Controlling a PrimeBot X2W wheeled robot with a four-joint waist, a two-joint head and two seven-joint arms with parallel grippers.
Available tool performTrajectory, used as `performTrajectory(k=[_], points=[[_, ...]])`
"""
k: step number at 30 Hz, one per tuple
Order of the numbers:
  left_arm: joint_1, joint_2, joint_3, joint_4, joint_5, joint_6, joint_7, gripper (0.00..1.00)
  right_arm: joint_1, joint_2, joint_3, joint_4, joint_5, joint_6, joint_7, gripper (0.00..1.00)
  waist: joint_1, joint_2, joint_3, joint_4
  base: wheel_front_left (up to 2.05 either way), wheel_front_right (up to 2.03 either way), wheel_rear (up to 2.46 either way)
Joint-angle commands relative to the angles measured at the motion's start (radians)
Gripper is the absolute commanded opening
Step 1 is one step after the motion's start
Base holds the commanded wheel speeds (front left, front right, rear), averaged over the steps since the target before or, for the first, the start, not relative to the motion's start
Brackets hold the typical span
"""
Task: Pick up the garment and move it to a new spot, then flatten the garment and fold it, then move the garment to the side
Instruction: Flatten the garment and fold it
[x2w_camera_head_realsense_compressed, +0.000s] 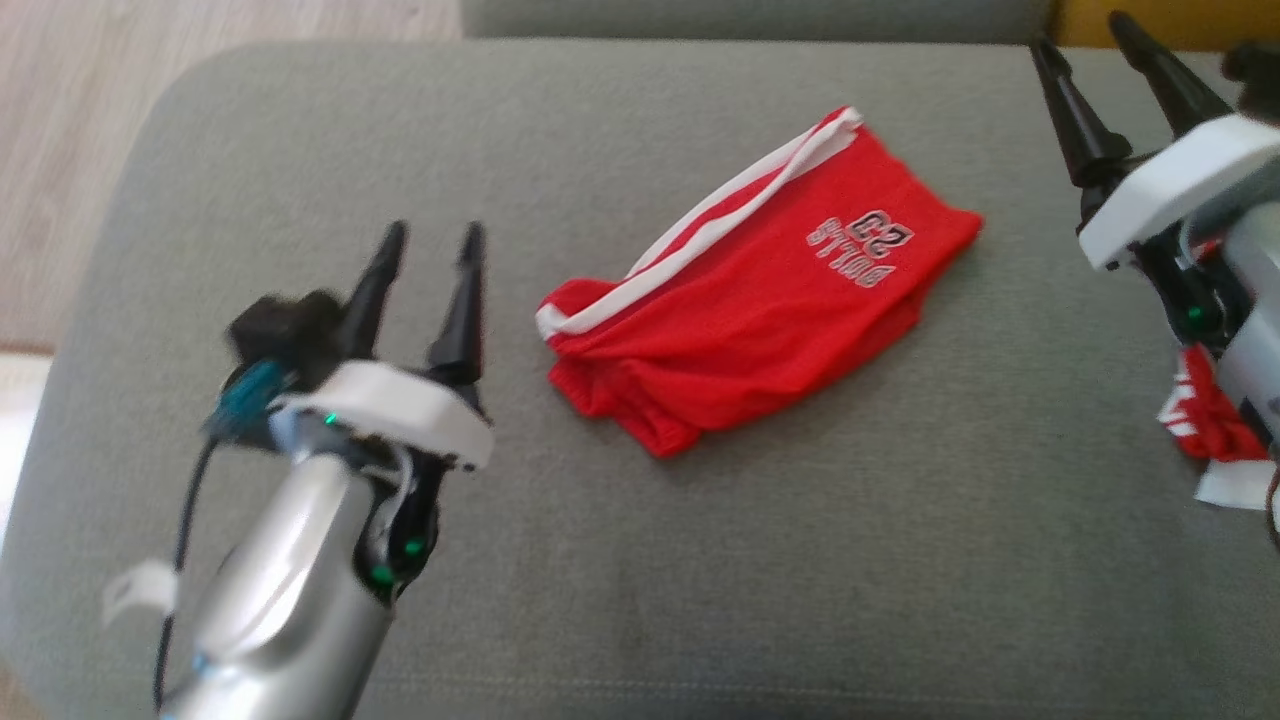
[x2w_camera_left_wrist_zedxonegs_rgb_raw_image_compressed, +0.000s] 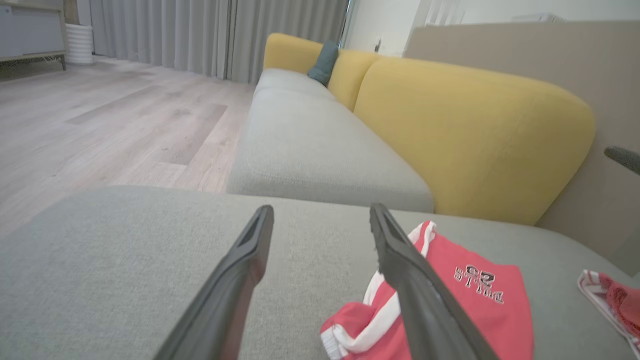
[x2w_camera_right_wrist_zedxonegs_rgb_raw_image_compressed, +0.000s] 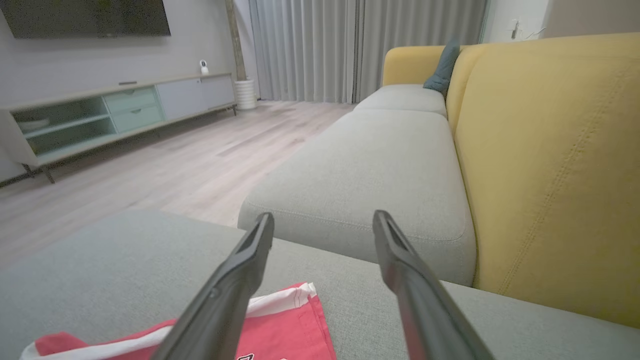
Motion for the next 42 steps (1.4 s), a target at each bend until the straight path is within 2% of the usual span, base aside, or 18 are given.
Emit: performTrajectory(k=[1,4,6,11,15,19,24,32,37,42], points=[[0.004,0.015,0.08,-0.07,0.017,0.004,-0.012,1.0,0.04,0.004,-0.069,-0.044,-0.033,-0.001,-0.012,1.0,0.0,0.0,-0.037,-0.039,0.0,0.0,0.0],[0.075,-0.007,0.162,-0.144,0.048,0.0,-0.012,1.0,0.146,0.023,-0.204,-0.11,-0.111,-0.001,-0.012,1.0,0.0,0.0,-0.06,-0.066,0.0,0.0,0.0],[0.117,-0.027,0.212,-0.187,0.072,-0.009,-0.012,1.0,0.22,0.033,-0.286,-0.17,-0.203,-0.001,-0.012,1.0,0.0,0.0,-0.07,-0.084,0.0,0.0,0.0],[0.222,-0.081,0.324,-0.275,0.128,-0.047,-0.012,1.0,0.439,0.115,-0.521,-0.311,-0.365,-0.001,-0.012,1.0,0.0,0.0,-0.091,-0.122,0.0,0.0,0.0],[0.29,-0.104,0.364,-0.29,0.18,-0.077,-0.012,1.0,0.604,0.202,-0.677,-0.416,-0.485,-0.001,-0.012,1.0,0.0,0.0,-0.098,-0.139,0.0,0.0,0.0],[0.337,-0.117,0.373,-0.29,0.219,-0.101,-0.012,1.0,0.731,0.289,-0.772,-0.48,-0.58,-0.001,-0.012,1.0,0.0,0.0,-0.1,-0.149,0.0,0.0,0.0],[0.368,-0.121,0.375,-0.293,0.241,-0.11,-0.012,1.0,0.809,0.357,-0.811,-0.503,-0.649,-0.001,-0.009,1.0,0.0,0.0,-0.097,-0.151,0.0,0.0,0.0],[0.339,-0.122,0.345,-0.292,0.228,-0.11,-0.012,1.0,0.807,0.382,-0.859,-0.516,-0.663,-0.001,0.046,1.0,0.0,0.0,-0.058,-0.103,0.0,0.0,0.0],[0.31,-0.122,0.333,-0.331,0.218,-0.104,-0.012,1.0,0.766,0.392,-0.882,-0.511,-0.595,-0.001,0.12,1.0,0.0,0.0,-0.006,-0.042,0.0,0.0,0.0],[0.296,-0.122,0.309,-0.337,0.212,-0.099,-0.012,1.0,0.709,0.417,-0.957,-0.47,-0.479,-0.001,0.219,1.0,0.0,0.0,0.043,0.03,0.0,0.0,0.0]])
